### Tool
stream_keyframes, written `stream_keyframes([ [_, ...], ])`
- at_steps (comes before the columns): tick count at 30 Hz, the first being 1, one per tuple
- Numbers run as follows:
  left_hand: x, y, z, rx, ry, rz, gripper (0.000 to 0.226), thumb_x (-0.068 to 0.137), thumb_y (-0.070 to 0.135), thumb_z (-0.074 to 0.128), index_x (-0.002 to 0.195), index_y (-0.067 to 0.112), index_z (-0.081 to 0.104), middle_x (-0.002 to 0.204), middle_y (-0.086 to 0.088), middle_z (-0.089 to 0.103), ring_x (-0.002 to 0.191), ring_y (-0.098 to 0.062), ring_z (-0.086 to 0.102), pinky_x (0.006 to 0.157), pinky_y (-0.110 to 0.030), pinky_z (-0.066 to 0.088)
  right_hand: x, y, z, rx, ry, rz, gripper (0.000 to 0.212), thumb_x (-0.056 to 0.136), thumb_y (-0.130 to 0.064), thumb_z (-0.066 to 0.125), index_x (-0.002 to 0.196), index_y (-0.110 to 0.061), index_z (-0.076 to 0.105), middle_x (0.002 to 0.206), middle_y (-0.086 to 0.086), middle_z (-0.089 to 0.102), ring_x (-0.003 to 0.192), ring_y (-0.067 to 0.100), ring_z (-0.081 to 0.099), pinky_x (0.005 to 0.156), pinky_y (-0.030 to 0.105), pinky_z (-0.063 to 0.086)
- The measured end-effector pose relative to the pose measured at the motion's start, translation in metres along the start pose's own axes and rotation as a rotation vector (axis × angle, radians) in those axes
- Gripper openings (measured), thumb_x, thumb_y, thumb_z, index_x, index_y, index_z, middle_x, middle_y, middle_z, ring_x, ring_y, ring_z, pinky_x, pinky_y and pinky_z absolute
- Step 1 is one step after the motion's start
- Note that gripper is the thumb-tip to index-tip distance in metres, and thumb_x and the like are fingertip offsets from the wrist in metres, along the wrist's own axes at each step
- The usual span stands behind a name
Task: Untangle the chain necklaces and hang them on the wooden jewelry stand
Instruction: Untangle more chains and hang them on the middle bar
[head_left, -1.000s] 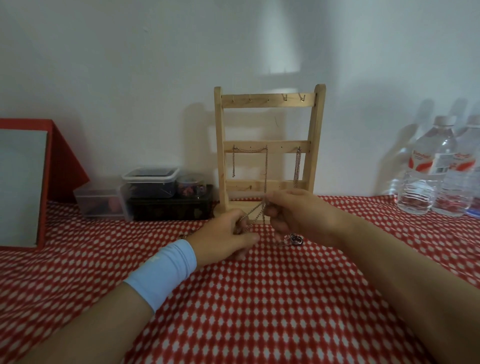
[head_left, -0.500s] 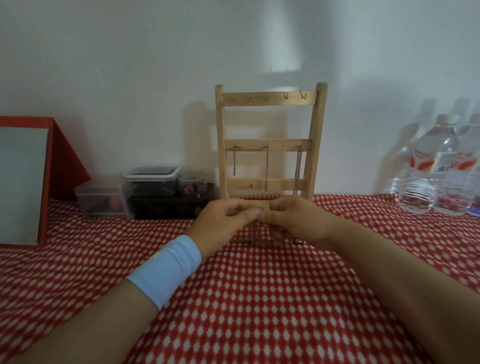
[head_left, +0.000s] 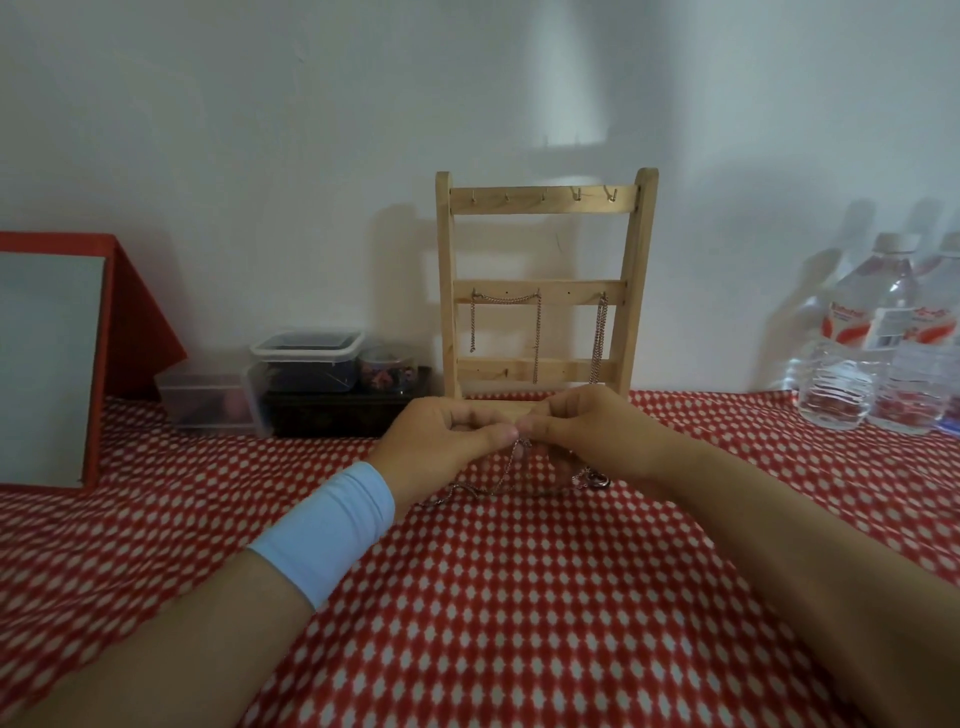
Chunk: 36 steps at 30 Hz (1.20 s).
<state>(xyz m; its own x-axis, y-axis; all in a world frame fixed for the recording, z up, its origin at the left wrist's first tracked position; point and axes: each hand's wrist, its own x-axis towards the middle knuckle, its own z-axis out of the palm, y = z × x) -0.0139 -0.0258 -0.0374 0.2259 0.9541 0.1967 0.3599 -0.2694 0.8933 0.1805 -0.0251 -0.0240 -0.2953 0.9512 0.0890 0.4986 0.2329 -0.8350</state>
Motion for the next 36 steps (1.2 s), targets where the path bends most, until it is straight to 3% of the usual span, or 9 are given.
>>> stream_keyframes([
  [3,0.000,-0.001,0.007,-0.040,-0.006,0.001,0.022,0.079,0.026,0.079,0.100,0.027,0.072,0.085,0.004,0.077,0.076,-0.003,0.071,0.080,-0.020,0.055,-0.001,0.000,0.002,0.050,0.010,-0.024,0.030,0.099,-0.033,0.064,0.075,-0.019,0.076,0.065,0.008,0.066,0.058,0.020,0.056,0.060,0.025,0.049],
  [7,-0.001,-0.004,0.014,-0.107,0.086,-0.033,0.008,0.078,0.018,0.079,0.078,0.026,0.078,0.072,0.014,0.074,0.075,0.000,0.069,0.082,-0.019,0.055,0.003,0.001,0.004,0.134,0.073,-0.007,0.028,0.096,-0.030,0.068,0.079,-0.009,0.074,0.059,0.006,0.063,0.049,0.013,0.055,0.055,0.023,0.048],
  [12,-0.002,-0.006,0.014,-0.257,0.051,-0.148,0.004,0.080,0.018,0.077,0.082,0.017,0.080,0.090,-0.001,0.078,0.097,-0.019,0.071,0.097,-0.039,0.052,0.001,0.000,0.005,-0.025,0.044,-0.011,0.030,0.100,-0.034,0.062,0.086,-0.011,0.074,0.058,0.003,0.062,0.043,0.005,0.050,0.046,0.012,0.041],
  [14,-0.001,-0.006,0.014,-0.217,0.087,-0.109,0.006,0.083,0.016,0.073,0.082,0.017,0.079,0.089,-0.002,0.077,0.095,-0.018,0.070,0.091,-0.033,0.054,0.000,-0.003,0.005,-0.086,-0.026,-0.030,0.027,0.103,-0.035,0.055,0.088,-0.021,0.072,0.059,0.001,0.062,0.042,0.001,0.051,0.047,0.011,0.041],
  [18,-0.002,-0.002,0.019,-0.106,0.113,-0.014,0.015,0.090,0.015,0.063,0.081,0.018,0.075,0.084,0.005,0.071,0.075,0.004,0.063,0.063,-0.006,0.046,0.001,-0.005,-0.001,-0.241,-0.090,-0.096,0.023,0.105,-0.032,0.052,0.097,-0.018,0.069,0.063,-0.005,0.061,0.047,-0.002,0.052,0.050,0.011,0.042],
  [26,0.000,-0.002,0.022,-0.018,0.115,0.020,0.018,0.090,0.014,0.058,0.081,0.012,0.074,0.086,-0.006,0.072,0.084,-0.017,0.066,0.075,-0.027,0.052,0.001,-0.005,0.006,-0.605,0.138,-0.319,0.006,0.100,-0.032,0.060,0.094,-0.031,0.063,0.087,-0.015,0.063,0.076,0.003,0.058,0.068,0.020,0.047],
  [29,0.000,-0.003,0.019,0.021,0.180,0.062,0.015,0.090,0.017,0.061,0.083,0.018,0.073,0.086,0.000,0.071,0.082,-0.011,0.065,0.073,-0.023,0.050,0.004,-0.001,0.011,-0.392,0.165,-0.266,0.011,0.101,-0.034,0.059,0.093,-0.030,0.065,0.081,-0.014,0.065,0.069,-0.001,0.059,0.066,0.020,0.047],
  [32,0.001,-0.005,0.017,-0.246,0.148,-0.006,0.012,0.093,0.018,0.060,0.086,0.019,0.070,0.084,0.001,0.072,0.077,-0.008,0.068,0.071,-0.023,0.052,0.003,-0.001,0.011,-0.021,0.078,-0.156,0.016,0.102,-0.032,0.059,0.096,-0.021,0.070,0.075,-0.005,0.068,0.062,0.007,0.060,0.063,0.024,0.050],
  [36,0.002,-0.005,0.015,-0.115,0.166,0.041,0.015,0.094,0.016,0.056,0.085,0.017,0.068,0.077,0.005,0.069,0.068,0.001,0.066,0.061,-0.011,0.048,0.001,0.002,0.013,0.033,0.056,-0.195,0.006,0.094,-0.017,0.072,0.090,-0.020,0.073,0.078,-0.012,0.076,0.073,-0.001,0.070,0.070,0.016,0.054],
])
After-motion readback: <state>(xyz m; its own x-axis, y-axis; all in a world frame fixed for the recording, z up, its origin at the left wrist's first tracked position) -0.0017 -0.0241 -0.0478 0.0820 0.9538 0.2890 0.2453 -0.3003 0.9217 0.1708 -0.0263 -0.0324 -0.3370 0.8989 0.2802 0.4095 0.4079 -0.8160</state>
